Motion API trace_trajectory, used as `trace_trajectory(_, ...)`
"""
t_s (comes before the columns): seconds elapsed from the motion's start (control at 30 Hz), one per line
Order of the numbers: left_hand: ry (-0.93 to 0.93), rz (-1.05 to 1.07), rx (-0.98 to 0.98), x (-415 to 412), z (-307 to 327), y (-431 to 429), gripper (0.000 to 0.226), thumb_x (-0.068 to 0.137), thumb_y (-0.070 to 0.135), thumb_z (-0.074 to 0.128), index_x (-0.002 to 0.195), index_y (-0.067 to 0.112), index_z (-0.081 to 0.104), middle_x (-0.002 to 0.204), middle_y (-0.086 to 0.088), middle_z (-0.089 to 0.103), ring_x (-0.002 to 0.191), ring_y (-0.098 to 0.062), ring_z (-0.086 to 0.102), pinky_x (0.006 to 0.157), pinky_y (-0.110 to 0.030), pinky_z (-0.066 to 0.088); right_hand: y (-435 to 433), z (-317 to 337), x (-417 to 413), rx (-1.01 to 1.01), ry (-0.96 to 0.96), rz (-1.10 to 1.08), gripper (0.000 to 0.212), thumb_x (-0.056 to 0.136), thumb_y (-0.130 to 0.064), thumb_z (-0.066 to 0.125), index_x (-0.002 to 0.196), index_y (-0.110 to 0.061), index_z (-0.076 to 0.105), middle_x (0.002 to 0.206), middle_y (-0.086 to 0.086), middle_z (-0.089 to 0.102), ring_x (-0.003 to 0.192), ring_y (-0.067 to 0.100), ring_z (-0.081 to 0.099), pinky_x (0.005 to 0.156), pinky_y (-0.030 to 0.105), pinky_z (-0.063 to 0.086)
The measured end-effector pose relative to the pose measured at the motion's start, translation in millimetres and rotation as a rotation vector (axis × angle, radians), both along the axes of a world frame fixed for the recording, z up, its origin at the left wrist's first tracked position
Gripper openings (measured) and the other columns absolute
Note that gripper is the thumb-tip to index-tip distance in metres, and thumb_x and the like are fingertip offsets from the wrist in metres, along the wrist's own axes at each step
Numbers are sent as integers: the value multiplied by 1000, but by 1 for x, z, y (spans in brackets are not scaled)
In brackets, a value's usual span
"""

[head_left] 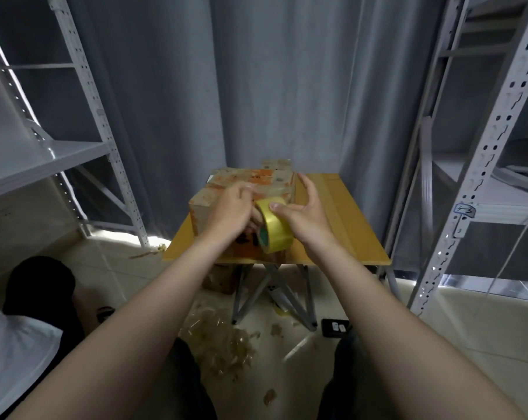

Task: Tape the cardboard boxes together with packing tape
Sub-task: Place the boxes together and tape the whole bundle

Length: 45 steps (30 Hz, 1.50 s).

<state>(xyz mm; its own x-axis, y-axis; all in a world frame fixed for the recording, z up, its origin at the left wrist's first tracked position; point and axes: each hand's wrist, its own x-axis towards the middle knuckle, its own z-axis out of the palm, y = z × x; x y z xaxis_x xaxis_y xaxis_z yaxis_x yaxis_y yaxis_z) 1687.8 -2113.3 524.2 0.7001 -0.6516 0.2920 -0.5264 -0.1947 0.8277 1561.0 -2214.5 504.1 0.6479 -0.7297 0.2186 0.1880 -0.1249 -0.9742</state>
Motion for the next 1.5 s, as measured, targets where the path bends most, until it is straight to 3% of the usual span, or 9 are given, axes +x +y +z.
trace_trajectory(0.1, -585, 10, 251, 37, -13, 9, 42, 99, 20, 53, 138, 32, 60, 138, 1, 65, 127, -26, 57, 104, -44, 48, 3, -12, -4, 17, 19, 46, 81, 87, -15, 83, 150, -37, 36, 96, 1, 81, 93, 15, 78, 104, 53, 54)
trace_trajectory(0.23, -570, -190, 481, 57, -49, 0, 55, 109, 17, 49, 159, 37, 38, 168, 7, 34, 158, -25, 22, 123, -54, 27, 14, -30, -8, 10, -12, 120, 81, 90, -11, 81, 155, -30, 36, 88, 3, 79, 92, 22, 76, 101, 53, 55)
trace_trajectory(0.43, -543, 35, 302, 55, -69, -20, 42, 109, 23, 49, 148, 37, 55, 157, 12, 49, 148, -25, 36, 116, -45, 36, 20, -55, -18, -10, -65, 199, 69, 92, -2, 75, 150, -23, 45, 72, -2, 61, 75, 11, 62, 76, 24, 53)
trace_trajectory(0.7, -477, 120, 225, 46, -69, -41, 36, 110, 28, 49, 141, 38, 62, 149, 16, 57, 135, -23, 40, 107, -46, 44, 3, -92, -44, 9, 48, 207, 49, 91, -14, 79, 130, -38, 63, 87, 27, 68, 83, 30, 64, 93, 40, 55)
trace_trajectory(0.93, -449, 47, 368, 54, -47, -49, 43, 107, 22, 44, 144, 35, 61, 151, 9, 56, 134, -29, 41, 111, -45, 41, -54, -81, -51, 26, -36, -244, 26, 91, -16, 78, 111, -30, 70, 77, -6, 78, 69, 6, 72, 66, 16, 54)
trace_trajectory(1.1, -634, -51, 449, 65, -18, -62, 38, 107, 55, 43, 123, 40, 73, 132, 10, 70, 130, -23, 57, 117, -59, 25, -112, -63, -24, -146, 4, -531, 14, 94, -20, 74, 105, -20, 66, 51, -18, 46, 47, -1, 44, 57, 14, 43)
trace_trajectory(1.17, -569, -266, 414, 72, -15, -71, 34, 104, 53, 51, 124, 36, 75, 140, 16, 64, 137, -16, 52, 121, -59, 19, -133, -60, -11, -215, 97, -590, 18, 93, -28, 75, 105, -22, 64, 61, -14, 48, 52, 1, 46, 56, 21, 39)
trace_trajectory(1.23, -502, -400, 419, 79, -15, -78, 41, 96, 49, 66, 132, 30, 71, 146, 9, 61, 141, -16, 50, 122, -53, 30, -151, -62, -1, -307, 243, -631, 23, 91, -35, 77, 105, -27, 61, 72, -10, 52, 63, 5, 52, 57, 26, 38)
trace_trajectory(1.5, -550, -413, 372, 90, -24, -80, 66, 77, 51, 83, 138, 31, 66, 145, 8, 62, 137, -13, 53, 115, -43, 43, -193, -103, 7, -602, 771, -528, 34, 96, -34, 71, 125, -19, 59, 118, 15, 72, 108, 39, 64, 81, 43, 50)
